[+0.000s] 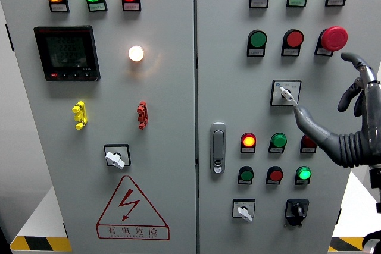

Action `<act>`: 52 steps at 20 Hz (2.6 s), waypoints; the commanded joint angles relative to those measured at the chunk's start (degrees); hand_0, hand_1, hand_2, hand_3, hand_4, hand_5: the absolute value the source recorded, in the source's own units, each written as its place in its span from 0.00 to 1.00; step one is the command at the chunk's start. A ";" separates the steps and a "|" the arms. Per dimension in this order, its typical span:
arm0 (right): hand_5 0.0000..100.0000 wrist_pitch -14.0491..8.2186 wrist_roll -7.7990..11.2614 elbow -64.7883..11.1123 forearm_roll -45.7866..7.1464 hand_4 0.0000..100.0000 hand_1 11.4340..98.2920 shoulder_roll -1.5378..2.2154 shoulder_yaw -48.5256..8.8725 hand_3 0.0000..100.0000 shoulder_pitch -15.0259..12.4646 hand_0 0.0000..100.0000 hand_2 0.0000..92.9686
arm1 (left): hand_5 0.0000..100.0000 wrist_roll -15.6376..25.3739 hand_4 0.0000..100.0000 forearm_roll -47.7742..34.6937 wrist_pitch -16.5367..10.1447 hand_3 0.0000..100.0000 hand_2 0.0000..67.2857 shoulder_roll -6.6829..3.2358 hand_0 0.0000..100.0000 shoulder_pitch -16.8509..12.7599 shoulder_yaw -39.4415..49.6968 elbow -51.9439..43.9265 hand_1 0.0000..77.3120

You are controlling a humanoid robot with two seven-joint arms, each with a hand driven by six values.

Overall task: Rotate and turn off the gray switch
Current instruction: 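Move the right hand toward the white-knobbed rotary switch below the buttons, then close the right hand's fingers around the white switch knob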

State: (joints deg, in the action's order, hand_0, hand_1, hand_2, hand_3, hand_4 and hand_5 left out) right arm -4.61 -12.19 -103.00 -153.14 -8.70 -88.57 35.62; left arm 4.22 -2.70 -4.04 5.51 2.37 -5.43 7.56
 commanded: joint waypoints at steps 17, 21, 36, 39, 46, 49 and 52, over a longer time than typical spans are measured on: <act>1.00 0.04 -4.42 9.74 0.91 0.97 0.29 -0.09 2.78 0.87 5.77 0.00 0.67 | 0.11 0.00 0.08 0.06 0.00 0.19 0.20 -0.06 0.89 0.00 -0.02 0.00 0.00; 1.00 -0.13 -4.42 12.20 1.09 0.97 0.28 -0.09 3.14 0.88 7.09 0.00 0.68 | 0.11 0.00 0.08 -0.03 0.00 0.19 0.20 -0.06 0.89 0.00 -0.02 0.00 0.00; 1.00 -1.36 -3.98 15.19 1.18 0.97 0.27 -0.17 2.35 0.89 8.68 0.00 0.69 | 0.11 0.00 0.08 -0.03 0.00 0.19 0.20 -0.06 0.89 0.00 -0.02 0.00 0.00; 1.00 -1.36 -3.89 15.28 1.18 0.97 0.27 -0.26 2.34 0.89 8.76 0.00 0.69 | 0.11 0.00 0.08 -0.03 0.00 0.19 0.20 -0.06 0.89 0.00 -0.02 0.00 0.00; 1.00 -1.45 -4.07 16.16 1.18 0.97 0.26 -0.26 2.17 0.90 8.68 0.00 0.69 | 0.11 0.00 0.08 0.06 0.00 0.19 0.20 -0.06 0.89 0.00 -0.02 0.00 0.00; 1.00 -1.36 -4.07 16.34 1.18 0.97 0.26 -0.26 2.17 0.91 8.68 0.00 0.70 | 0.11 0.00 0.08 -0.03 0.00 0.19 0.20 -0.06 0.89 0.00 -0.02 0.00 0.00; 1.00 -1.27 -3.98 16.78 1.18 0.97 0.26 -0.26 2.17 0.91 8.85 0.00 0.70 | 0.11 0.00 0.08 0.06 0.00 0.19 0.20 -0.06 0.89 0.00 -0.02 0.00 0.00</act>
State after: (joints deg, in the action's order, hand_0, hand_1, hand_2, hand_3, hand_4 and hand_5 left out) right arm -5.99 -16.26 -86.51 -151.96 -8.96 -86.40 44.31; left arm 4.22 -2.68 -4.04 5.46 2.37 -5.39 7.56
